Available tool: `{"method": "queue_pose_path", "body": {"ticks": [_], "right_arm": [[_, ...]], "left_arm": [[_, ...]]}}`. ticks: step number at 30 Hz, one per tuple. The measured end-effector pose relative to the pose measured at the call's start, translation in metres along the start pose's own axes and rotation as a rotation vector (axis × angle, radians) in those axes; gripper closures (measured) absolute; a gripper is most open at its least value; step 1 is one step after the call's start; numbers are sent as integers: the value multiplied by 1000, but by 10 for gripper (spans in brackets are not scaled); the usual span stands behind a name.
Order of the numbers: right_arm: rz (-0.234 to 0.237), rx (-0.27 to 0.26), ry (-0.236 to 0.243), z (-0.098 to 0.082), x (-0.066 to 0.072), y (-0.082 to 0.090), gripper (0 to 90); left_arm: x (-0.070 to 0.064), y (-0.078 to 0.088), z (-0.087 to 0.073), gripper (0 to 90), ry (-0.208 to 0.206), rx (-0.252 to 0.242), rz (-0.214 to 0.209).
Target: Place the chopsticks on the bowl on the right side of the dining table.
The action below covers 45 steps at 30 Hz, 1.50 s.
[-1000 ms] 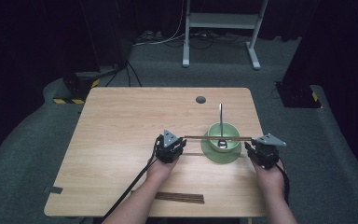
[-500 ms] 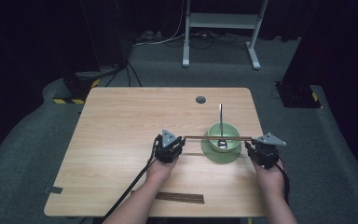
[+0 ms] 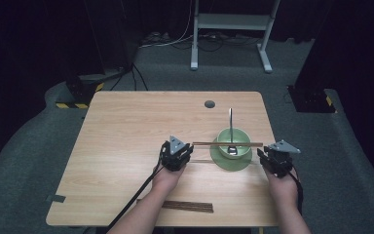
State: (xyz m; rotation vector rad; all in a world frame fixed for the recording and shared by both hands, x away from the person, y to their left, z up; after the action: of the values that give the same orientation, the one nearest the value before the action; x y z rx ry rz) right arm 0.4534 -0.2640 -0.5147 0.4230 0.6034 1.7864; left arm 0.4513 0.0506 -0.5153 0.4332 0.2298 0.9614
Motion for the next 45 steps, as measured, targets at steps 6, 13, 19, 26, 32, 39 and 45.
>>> {"method": "queue_pose_path", "body": {"ticks": [6,13,19,26,32,39,45], "right_arm": [[-11,-12,-2,0,0,8,672],[-6,-8,-1,0,0,5,673],[-5,-9,10,0,1,7,673],[-5,-11,0,0,-3,6,679],[0,-19,7,2,0,6,707],[-4,-23,6,2,0,5,726],[-8,-15,3,0,-3,3,728]], "left_arm": [[-2,-1,-2,760,-7,15,-4],[-4,-6,-5,776,-10,20,-10],[-8,-8,-3,778,-8,12,-14],[-8,-7,-2,778,-10,15,-5],[-5,-5,-4,778,-17,17,6],[-2,-5,-4,803,-29,18,20],[-7,-5,-6,767,-16,16,13]]}}
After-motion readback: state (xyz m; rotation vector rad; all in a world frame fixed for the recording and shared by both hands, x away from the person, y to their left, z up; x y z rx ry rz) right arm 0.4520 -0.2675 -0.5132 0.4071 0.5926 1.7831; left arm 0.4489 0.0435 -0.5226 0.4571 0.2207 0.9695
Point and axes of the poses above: each handheld gripper's, and its own axes: y roughly backward along the jaws, z roughly out of its top, x roughly to its left, the point moved 6 cm from there along -y, roughly forward along the jaws, and after that the axes turned 5 degrees about -y, right-handed, at the moved point
